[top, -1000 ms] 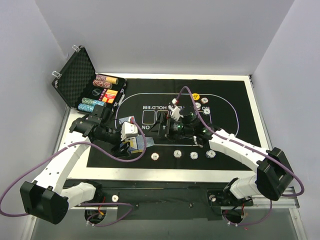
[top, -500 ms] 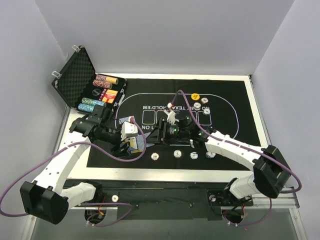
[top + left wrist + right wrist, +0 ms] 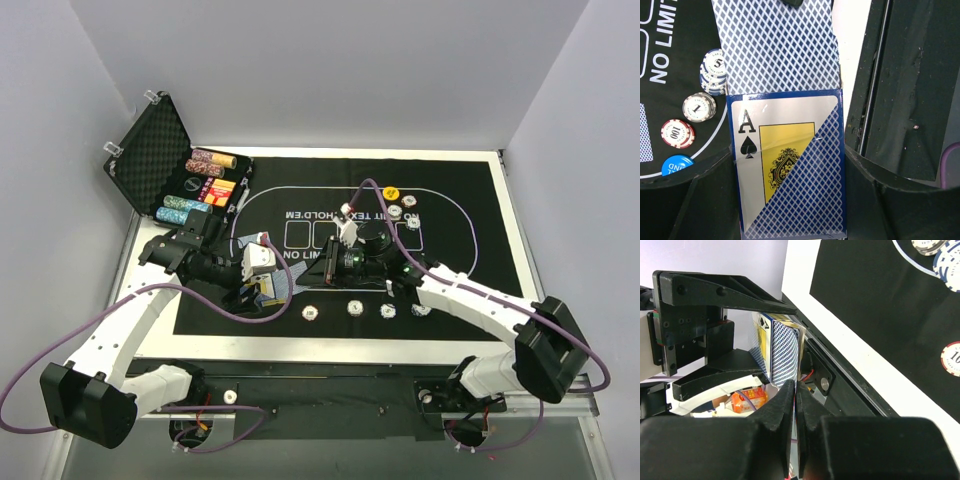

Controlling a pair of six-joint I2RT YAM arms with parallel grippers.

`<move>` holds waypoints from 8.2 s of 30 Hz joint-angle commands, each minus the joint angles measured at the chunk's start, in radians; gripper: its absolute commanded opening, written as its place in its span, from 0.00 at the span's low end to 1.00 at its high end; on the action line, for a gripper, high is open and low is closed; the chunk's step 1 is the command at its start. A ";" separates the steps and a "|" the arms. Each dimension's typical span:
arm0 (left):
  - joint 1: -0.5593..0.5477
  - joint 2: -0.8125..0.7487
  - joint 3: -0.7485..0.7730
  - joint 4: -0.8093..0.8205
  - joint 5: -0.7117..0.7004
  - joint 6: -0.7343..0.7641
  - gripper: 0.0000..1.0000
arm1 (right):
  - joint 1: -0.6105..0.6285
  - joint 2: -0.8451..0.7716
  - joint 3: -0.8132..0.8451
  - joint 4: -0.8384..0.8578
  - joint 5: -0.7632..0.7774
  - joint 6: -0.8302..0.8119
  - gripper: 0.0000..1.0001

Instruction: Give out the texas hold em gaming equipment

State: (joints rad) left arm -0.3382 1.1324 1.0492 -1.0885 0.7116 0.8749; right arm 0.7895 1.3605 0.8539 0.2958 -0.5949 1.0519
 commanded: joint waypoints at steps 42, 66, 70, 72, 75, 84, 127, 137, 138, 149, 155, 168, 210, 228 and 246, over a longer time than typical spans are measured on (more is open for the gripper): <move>0.005 0.035 0.086 0.026 0.068 0.010 0.00 | -0.654 0.974 1.045 -0.445 0.260 -0.227 0.00; 0.005 0.000 0.060 0.030 0.051 0.004 0.00 | -0.587 0.467 0.800 -0.633 0.402 -0.363 0.63; 0.005 -0.003 0.051 0.036 0.048 -0.001 0.00 | -0.488 0.321 0.691 -0.601 0.278 -0.360 0.64; 0.005 -0.005 0.052 0.035 0.049 -0.001 0.00 | -0.440 0.248 0.581 -0.537 0.171 -0.328 0.65; 0.005 -0.008 0.049 0.036 0.048 -0.002 0.00 | -0.350 0.134 0.407 -0.408 0.061 -0.238 0.71; 0.005 -0.014 0.046 0.035 0.048 -0.004 0.00 | -0.041 -0.017 0.186 -0.250 0.104 -0.176 0.76; 0.005 -0.029 0.043 0.029 0.060 -0.007 0.00 | -0.007 -0.049 0.053 -0.132 0.132 -0.063 0.28; 0.005 -0.028 0.038 0.032 0.057 -0.007 0.00 | -0.050 -0.126 0.011 -0.121 0.119 -0.012 0.10; 0.005 -0.029 0.038 0.032 0.054 -0.007 0.00 | -0.055 -0.136 0.002 -0.110 0.116 -0.004 0.08; 0.005 -0.029 0.038 0.032 0.051 -0.007 0.00 | -0.225 -0.253 -0.084 -0.118 0.055 0.033 0.00; 0.005 -0.029 0.040 0.032 0.052 -0.007 0.00 | -0.348 -0.262 -0.125 -0.171 0.040 -0.013 0.00; 0.005 -0.037 0.044 0.022 0.054 -0.008 0.00 | -0.499 0.038 -0.101 -0.380 0.320 -0.326 0.00; 0.004 -0.039 0.038 0.029 0.066 -0.014 0.00 | -0.081 -0.110 0.193 -0.289 0.182 -0.158 0.73; 0.005 -0.048 0.032 0.032 0.065 -0.016 0.00 | 0.109 -0.003 0.232 -0.236 0.208 -0.135 0.73; 0.004 -0.049 0.054 0.019 0.071 -0.020 0.00 | 0.114 0.075 0.209 -0.213 0.225 -0.129 0.47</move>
State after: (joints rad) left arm -0.3382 1.1069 1.0775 -1.0882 0.7242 0.8642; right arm 0.9051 1.4212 1.0733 0.0227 -0.3740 0.9123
